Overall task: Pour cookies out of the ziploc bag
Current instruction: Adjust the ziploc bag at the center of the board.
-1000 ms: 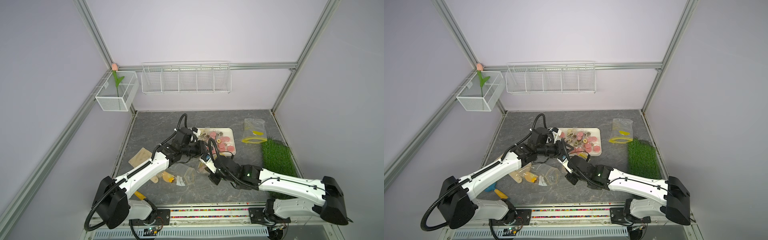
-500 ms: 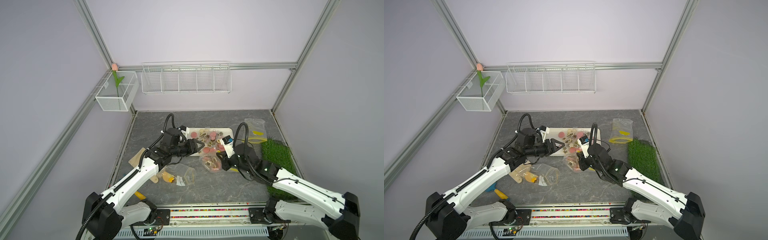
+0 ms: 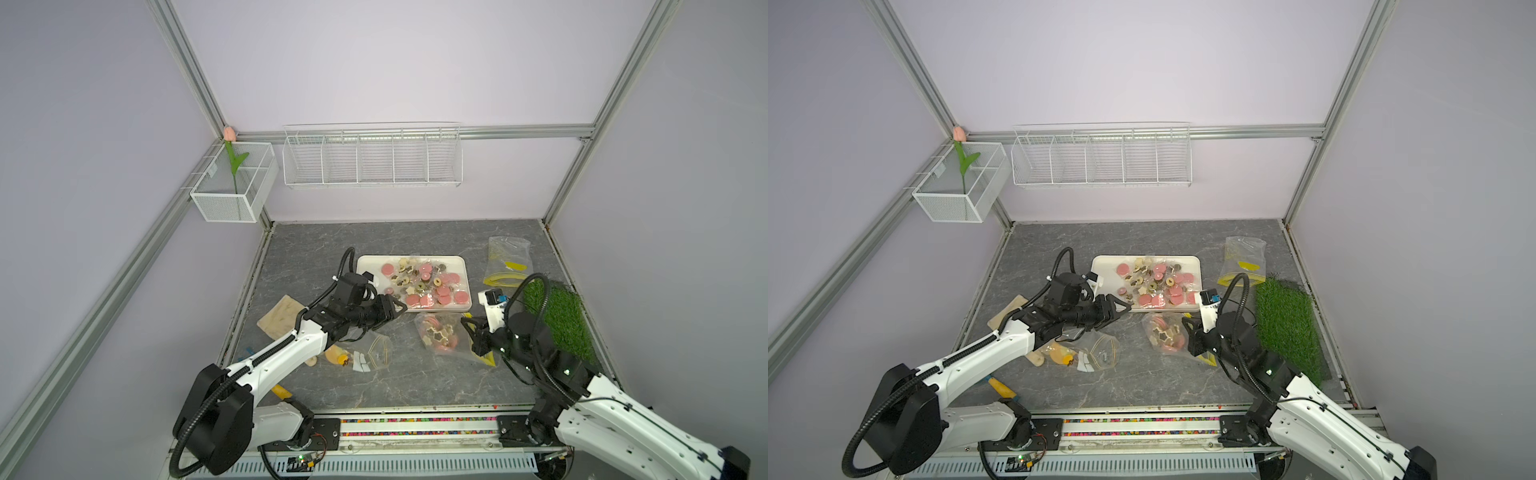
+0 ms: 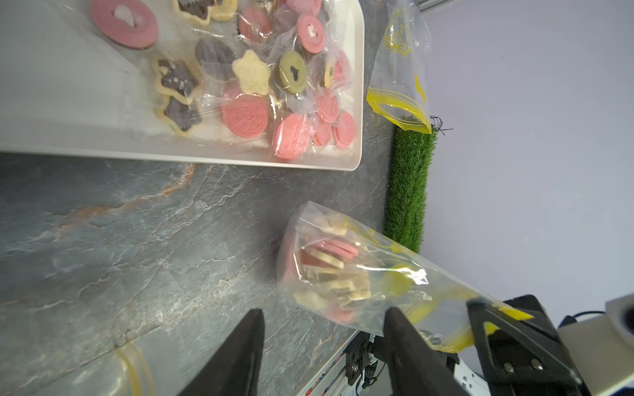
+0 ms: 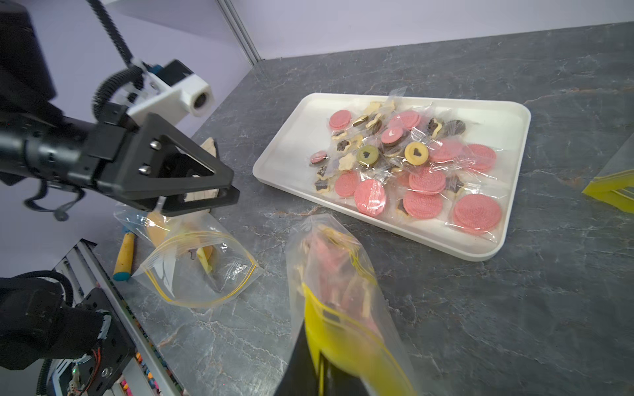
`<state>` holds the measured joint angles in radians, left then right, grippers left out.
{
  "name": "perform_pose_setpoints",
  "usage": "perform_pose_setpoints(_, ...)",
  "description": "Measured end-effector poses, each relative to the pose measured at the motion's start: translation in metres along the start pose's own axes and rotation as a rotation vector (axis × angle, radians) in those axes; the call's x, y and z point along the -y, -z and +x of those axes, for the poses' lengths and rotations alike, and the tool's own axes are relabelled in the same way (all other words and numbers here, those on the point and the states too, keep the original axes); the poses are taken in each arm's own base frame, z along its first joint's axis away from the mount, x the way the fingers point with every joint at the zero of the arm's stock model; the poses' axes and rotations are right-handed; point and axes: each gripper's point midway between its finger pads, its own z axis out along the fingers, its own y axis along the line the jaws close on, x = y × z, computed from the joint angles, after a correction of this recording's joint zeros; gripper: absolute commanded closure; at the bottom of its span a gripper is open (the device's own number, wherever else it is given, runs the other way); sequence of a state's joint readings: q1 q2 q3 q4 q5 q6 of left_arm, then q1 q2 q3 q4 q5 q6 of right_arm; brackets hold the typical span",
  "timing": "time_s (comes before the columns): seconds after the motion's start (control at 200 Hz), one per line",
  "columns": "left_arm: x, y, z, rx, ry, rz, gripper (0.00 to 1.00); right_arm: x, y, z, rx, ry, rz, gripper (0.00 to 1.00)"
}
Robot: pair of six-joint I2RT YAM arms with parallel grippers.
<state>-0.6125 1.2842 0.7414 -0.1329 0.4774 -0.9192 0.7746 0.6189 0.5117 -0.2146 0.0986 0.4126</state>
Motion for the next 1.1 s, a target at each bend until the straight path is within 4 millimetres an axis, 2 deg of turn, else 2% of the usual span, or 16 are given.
perform_pose_setpoints(0.16, -0.012, -0.018, 0.005, -0.021, 0.042, -0.009, 0.46, 0.002, 0.011, 0.004, 0.02, 0.0, -0.011, 0.93)
perform_pose_setpoints(0.52, -0.003, -0.057, 0.034, -0.101, 0.054, 0.029, 0.53, 0.012, 0.011, 0.024, -0.013, 0.001, 0.007, 0.93)
perform_pose_setpoints(0.77, -0.005, -0.075, 0.03, -0.089, 0.103, 0.053, 0.55, 0.012, 0.014, 0.025, -0.01, 0.001, 0.008, 0.94)
perform_pose_setpoints(0.935, -0.017, -0.087, 0.032, -0.087, 0.156, 0.066, 0.62, 0.013, 0.014, 0.026, -0.014, 0.001, 0.013, 0.93)
perform_pose_setpoints(1.1, -0.021, -0.089, 0.034, -0.082, 0.193, 0.082, 0.62, 0.014, 0.014, 0.026, -0.012, 0.001, 0.016, 0.93)
